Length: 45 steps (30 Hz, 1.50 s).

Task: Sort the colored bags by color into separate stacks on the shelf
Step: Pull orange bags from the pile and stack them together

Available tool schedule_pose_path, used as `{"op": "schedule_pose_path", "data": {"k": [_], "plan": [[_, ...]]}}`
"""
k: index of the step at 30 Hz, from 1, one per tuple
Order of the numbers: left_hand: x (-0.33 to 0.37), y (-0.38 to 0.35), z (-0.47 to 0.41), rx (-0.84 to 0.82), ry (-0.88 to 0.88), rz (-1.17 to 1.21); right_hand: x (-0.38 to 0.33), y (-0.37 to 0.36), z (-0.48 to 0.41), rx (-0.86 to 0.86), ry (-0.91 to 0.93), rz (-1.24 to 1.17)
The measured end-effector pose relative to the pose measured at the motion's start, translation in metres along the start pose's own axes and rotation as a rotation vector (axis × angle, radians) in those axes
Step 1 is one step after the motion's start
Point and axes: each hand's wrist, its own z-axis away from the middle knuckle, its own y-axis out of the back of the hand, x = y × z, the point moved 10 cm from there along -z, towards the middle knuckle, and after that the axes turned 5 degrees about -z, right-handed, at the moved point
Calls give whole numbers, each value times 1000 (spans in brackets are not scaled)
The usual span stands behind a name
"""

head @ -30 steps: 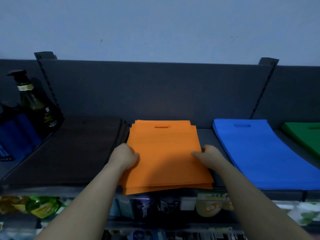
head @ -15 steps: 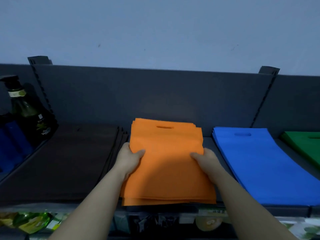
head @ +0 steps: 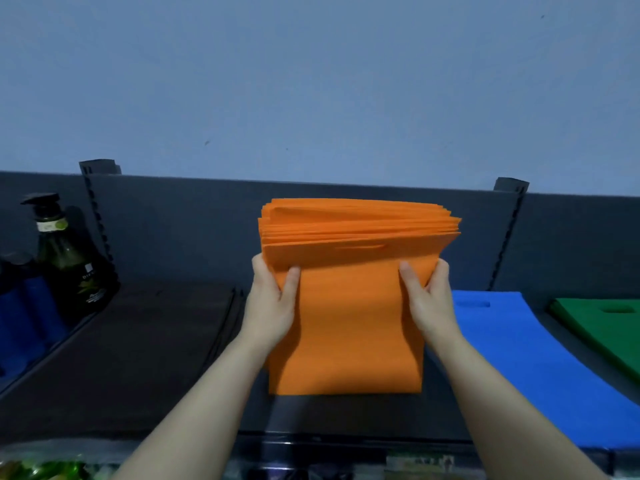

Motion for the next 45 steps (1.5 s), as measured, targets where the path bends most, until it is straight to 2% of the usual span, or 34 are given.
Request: {"op": "schedule_pose_path", "data": {"k": [5,10,13,22,25,30,34,40,42,45], "plan": [[18,10,0,66,-85,4,-9,5,-2,9,15,-58],[26,9,1,60,-135,-1,-31,7,-1,58,129,-9],[23,10,4,44,-151,-16,-21,8,1,52,92,-39],[20,3,2,22,-137,-37,-16,6,3,76,88,40],[20,10,-5,75,-102,-34,-21,3,0,46,102,42],[23,32,-23,134,13,84,18,-9,-3,-140,-132,48],[10,28,-31,15,136,94,29,-11,1,-154,-227,48],[-64,-6,3,-358,486,-18,53,-13,12,-181,-383,66],[-83,-14,18,-430,525,-57,65,-14,17,-189,-442,98],[-92,-20,29,-436,508,-44,86,-16,26,-183,-532,147]]}}
